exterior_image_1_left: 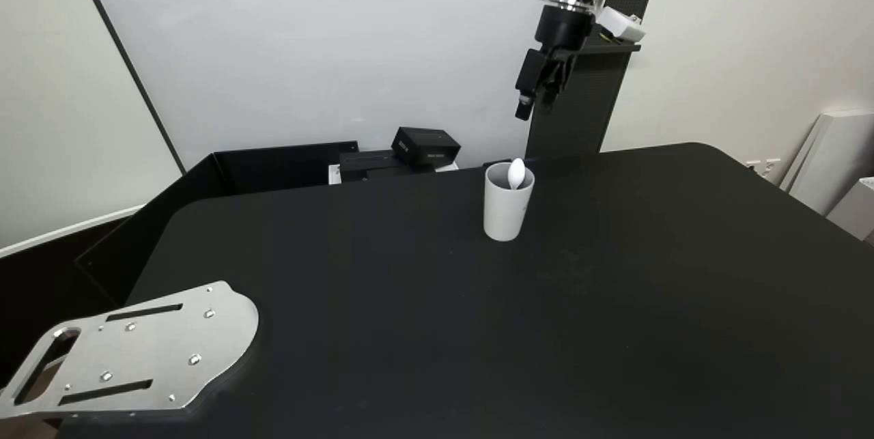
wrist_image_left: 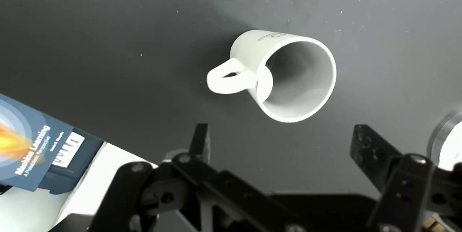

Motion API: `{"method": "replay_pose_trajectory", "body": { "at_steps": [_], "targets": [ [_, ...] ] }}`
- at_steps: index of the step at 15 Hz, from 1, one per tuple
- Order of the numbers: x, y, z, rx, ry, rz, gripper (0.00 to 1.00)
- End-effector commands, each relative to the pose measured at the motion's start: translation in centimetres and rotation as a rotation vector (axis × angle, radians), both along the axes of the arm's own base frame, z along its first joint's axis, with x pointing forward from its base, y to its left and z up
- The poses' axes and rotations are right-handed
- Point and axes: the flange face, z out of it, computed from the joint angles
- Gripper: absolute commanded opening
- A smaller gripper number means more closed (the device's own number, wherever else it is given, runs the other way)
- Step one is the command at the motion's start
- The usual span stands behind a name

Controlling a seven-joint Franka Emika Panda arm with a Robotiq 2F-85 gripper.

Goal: Remove the white spoon from the white mug

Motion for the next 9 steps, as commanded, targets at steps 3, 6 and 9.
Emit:
{"method": "replay_pose_trajectory", "body": {
  "at_steps": [3,6,9],
  "targets": [
    [0.4,-0.8,-0.8,0.065,0.005,-0.032,1.00],
    [0.4,-0.9,-1.4,0.084,0.012,-0.029,1.00],
    [0.2,-1.0,-2.3,0.094,0.026,-0.025,1.00]
  ]
}}
